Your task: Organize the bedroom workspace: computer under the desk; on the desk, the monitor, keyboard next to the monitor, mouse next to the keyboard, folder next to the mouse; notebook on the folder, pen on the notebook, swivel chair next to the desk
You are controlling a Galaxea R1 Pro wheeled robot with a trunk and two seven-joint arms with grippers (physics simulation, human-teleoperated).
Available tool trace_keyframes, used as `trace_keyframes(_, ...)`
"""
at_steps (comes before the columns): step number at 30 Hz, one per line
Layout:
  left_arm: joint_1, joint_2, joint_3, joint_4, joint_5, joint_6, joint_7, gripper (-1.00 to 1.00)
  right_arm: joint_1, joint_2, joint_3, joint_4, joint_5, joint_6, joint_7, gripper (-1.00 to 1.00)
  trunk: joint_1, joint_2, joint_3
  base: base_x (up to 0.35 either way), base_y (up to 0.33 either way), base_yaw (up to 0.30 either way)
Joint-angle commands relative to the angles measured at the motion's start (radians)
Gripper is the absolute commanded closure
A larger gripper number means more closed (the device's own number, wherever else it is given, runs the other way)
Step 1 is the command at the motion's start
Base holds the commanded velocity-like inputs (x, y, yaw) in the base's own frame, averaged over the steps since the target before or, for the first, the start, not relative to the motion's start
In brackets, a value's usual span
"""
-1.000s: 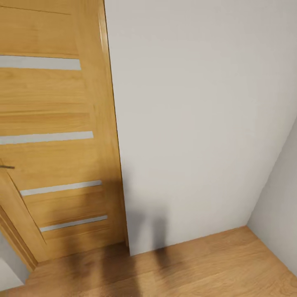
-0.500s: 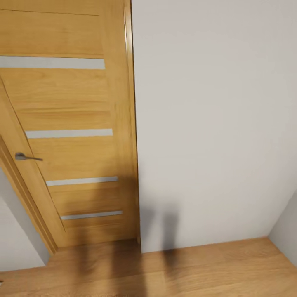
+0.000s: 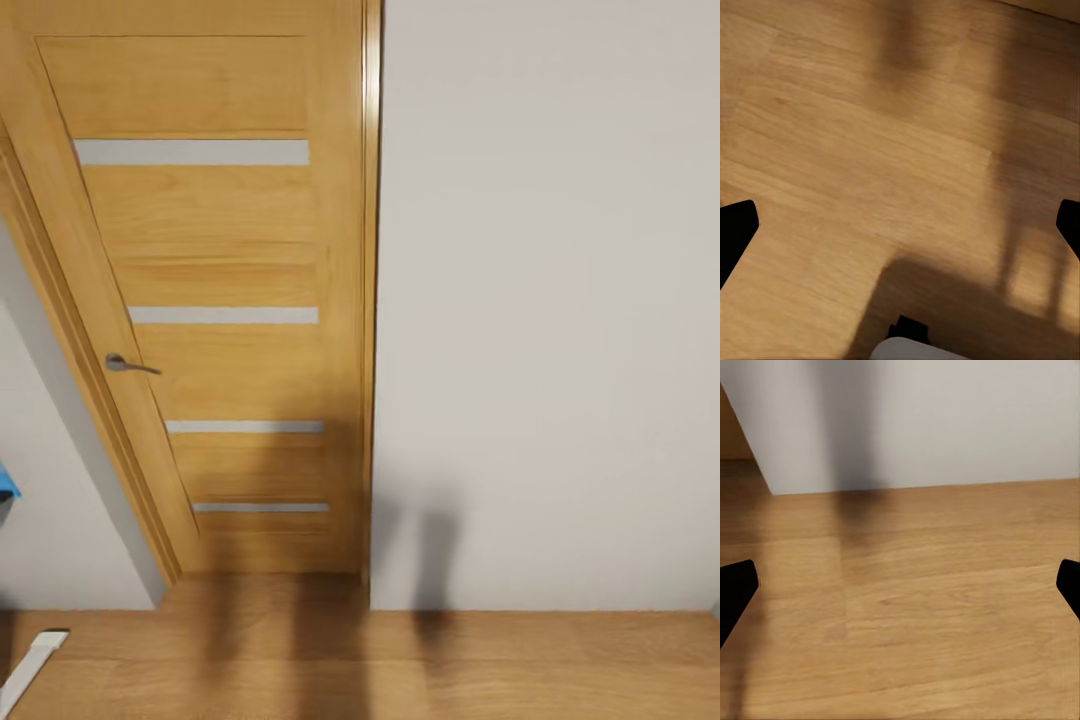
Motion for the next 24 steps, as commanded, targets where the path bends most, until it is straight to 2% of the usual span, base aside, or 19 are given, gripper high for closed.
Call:
trace_keyframes(1,-0.001,0.000,-0.001,0.001,0.004,-0.003,0.001,-1.00,0.000,0.000,0.000,0.000,-0.001,-0.003,-0.001,-1.00,0.000,-0.001,-0.002,0.000,0.000,0.260)
trace_keyframes(3,-0.001,0.002,0.000,0.003,0.004,-0.003,0.003,-1.00,0.000,0.000,0.001,0.000,-0.001,-0.003,-0.001,-1.00,0.000,-0.001,-0.003,0.000,0.000,0.260)
trace_keyframes(4,-0.001,0.010,0.000,0.004,0.005,-0.003,0.003,-1.00,0.000,0.000,0.001,0.000,0.000,-0.004,-0.001,-1.00,0.000,-0.001,-0.004,0.000,0.000,0.260)
trace_keyframes(5,-0.001,0.029,0.002,0.009,0.008,-0.003,0.004,-1.00,0.000,0.000,0.002,0.000,0.002,-0.004,-0.001,-1.00,0.000,-0.001,-0.005,0.000,0.000,0.260)
trace_keyframes(8,-0.001,0.038,0.003,0.022,0.017,-0.005,0.005,-1.00,0.000,0.000,0.002,0.001,0.003,-0.004,-0.001,-1.00,0.000,-0.001,-0.006,0.000,0.000,0.260)
trace_keyframes(9,-0.001,0.041,0.002,0.029,0.064,-0.011,-0.002,-1.00,0.000,0.004,0.002,0.002,0.022,-0.003,-0.002,-1.00,0.000,-0.001,-0.007,0.000,0.000,0.260)
trace_keyframes(17,-0.001,0.039,0.002,0.035,0.073,-0.012,-0.006,-1.00,0.000,0.008,0.002,0.023,0.030,-0.001,-0.003,-1.00,0.000,-0.001,-0.013,-0.009,0.000,0.259)
trace_keyframes(24,-0.002,0.038,0.001,0.037,0.074,-0.011,-0.004,-1.00,0.000,0.007,0.001,0.029,0.030,0.003,-0.001,-1.00,0.000,-0.001,-0.019,-0.240,0.000,0.237)
